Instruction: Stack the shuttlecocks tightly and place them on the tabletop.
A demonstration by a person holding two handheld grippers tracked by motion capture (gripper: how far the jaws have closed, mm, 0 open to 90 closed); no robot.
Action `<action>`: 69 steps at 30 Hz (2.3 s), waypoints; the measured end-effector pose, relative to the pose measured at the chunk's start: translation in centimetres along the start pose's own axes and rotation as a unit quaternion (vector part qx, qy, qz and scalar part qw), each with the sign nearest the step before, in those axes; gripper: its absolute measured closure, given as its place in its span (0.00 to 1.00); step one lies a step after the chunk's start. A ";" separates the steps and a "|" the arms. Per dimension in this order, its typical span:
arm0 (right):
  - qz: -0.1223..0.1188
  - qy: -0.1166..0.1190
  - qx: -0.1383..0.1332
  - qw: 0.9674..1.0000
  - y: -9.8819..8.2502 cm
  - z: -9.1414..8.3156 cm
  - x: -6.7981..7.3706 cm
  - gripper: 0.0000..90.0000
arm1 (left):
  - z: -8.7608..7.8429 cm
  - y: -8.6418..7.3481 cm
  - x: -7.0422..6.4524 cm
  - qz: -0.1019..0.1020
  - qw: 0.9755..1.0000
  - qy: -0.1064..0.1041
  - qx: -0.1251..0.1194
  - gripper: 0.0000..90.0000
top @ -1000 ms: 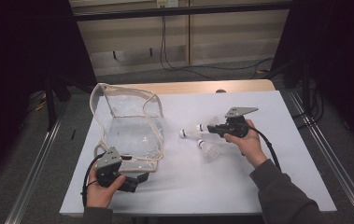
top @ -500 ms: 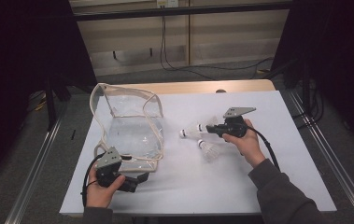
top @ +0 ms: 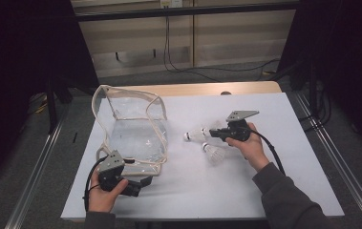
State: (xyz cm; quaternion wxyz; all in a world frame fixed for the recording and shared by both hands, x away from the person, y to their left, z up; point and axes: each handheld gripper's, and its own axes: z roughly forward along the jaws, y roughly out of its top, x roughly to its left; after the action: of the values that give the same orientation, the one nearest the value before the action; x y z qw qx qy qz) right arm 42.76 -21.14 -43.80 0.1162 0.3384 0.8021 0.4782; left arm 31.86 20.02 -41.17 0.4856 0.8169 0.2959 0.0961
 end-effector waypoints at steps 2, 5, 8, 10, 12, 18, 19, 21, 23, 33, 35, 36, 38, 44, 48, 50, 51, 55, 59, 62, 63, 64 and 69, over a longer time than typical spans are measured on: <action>0.001 0.000 0.001 1.000 0.0 0.0 0.0 0.99 | 0.0 0.0 0.0 0.000 1.000 0.000 0.000 0.03; 0.000 0.000 0.000 1.000 0.1 0.1 0.1 0.99 | 0.0 0.0 0.0 0.000 1.000 0.000 0.000 0.03; -0.002 0.000 0.003 1.000 0.0 0.2 0.1 0.99 | 0.0 0.0 0.0 0.000 1.000 0.000 0.000 0.03; -0.002 0.000 0.005 1.000 -0.1 0.4 0.1 0.99 | 0.0 0.0 0.0 0.000 1.000 0.001 0.000 0.03; -0.002 -0.001 0.007 1.000 -0.1 0.5 0.1 0.99 | 0.0 0.0 0.0 0.000 1.000 0.001 0.000 0.03; -0.003 0.002 0.009 1.000 -0.2 0.7 0.2 0.99 | 0.0 0.0 0.0 0.000 1.000 0.001 0.000 0.03; -0.002 0.003 0.010 1.000 -0.2 0.7 0.2 0.99 | 0.0 0.0 0.0 -0.001 1.000 0.001 0.000 0.03; -0.002 0.004 0.011 1.000 -0.2 0.8 0.2 0.99 | 0.0 0.0 0.0 0.000 1.000 0.000 0.000 0.03; -0.002 0.002 0.014 1.000 -0.3 0.8 0.2 0.99 | 0.0 0.0 0.0 0.000 1.000 0.000 0.000 0.03; 0.008 -0.003 0.026 1.000 -0.5 0.9 0.0 0.90 | 0.0 0.0 0.0 0.000 1.000 0.001 -0.001 0.03; 0.013 -0.010 0.027 1.000 -0.5 0.8 -0.1 0.85 | 0.0 0.0 0.0 0.000 1.000 0.000 -0.001 0.03; 0.012 -0.011 0.028 0.999 -0.5 0.8 -0.1 0.85 | 0.0 0.0 0.0 0.000 1.000 0.000 -0.001 0.03; 0.015 -0.011 0.029 0.999 -0.5 0.6 -0.2 0.84 | 0.0 0.0 0.0 0.001 1.000 0.000 -0.001 0.03; 0.018 -0.012 0.033 0.999 -0.5 0.1 -0.2 0.83 | 0.1 0.0 0.0 -0.002 1.000 -0.001 0.001 0.03; 0.026 -0.006 0.032 0.999 -0.6 -0.3 -0.4 0.84 | 0.1 0.0 0.0 -0.001 1.000 -0.001 0.000 0.03; 0.032 -0.007 0.036 0.999 -0.7 -0.6 -0.5 0.86 | 0.1 -0.1 0.0 -0.001 1.000 -0.001 0.000 0.03; 0.036 -0.005 0.035 0.999 -0.8 -0.8 -0.6 0.86 | 0.1 0.0 0.0 -0.001 1.000 -0.001 0.000 0.03; 0.049 0.004 0.032 0.998 -0.9 -1.2 -0.8 0.91 | 0.1 0.0 0.0 -0.002 1.000 0.001 0.000 0.03; 0.047 0.016 0.031 0.998 -0.9 -1.3 -0.9 0.99 | 0.1 0.0 0.0 -0.002 1.000 0.001 0.000 0.03; 0.045 0.021 0.025 0.998 -0.9 -1.2 -0.8 1.00 | 0.1 0.0 0.0 -0.002 1.000 0.001 0.002 0.03; 0.046 0.025 0.024 0.998 -0.8 -1.2 -0.8 1.00 | 0.1 0.0 0.0 -0.002 1.000 0.001 0.002 0.03; 0.045 0.027 0.023 0.998 -0.8 -1.2 -0.7 1.00 | 0.1 0.0 0.0 -0.002 1.000 0.002 0.002 0.03; 0.046 0.034 0.011 0.998 -0.7 -1.2 -0.6 1.00 | 0.1 0.0 0.0 -0.001 1.000 0.001 0.001 0.03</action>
State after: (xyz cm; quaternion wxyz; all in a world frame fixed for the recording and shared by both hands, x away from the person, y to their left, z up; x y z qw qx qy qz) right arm 42.32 -22.52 -43.84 0.0632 0.3596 0.7944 0.4854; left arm 31.87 19.97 -41.19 0.4841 0.8172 0.2977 0.0963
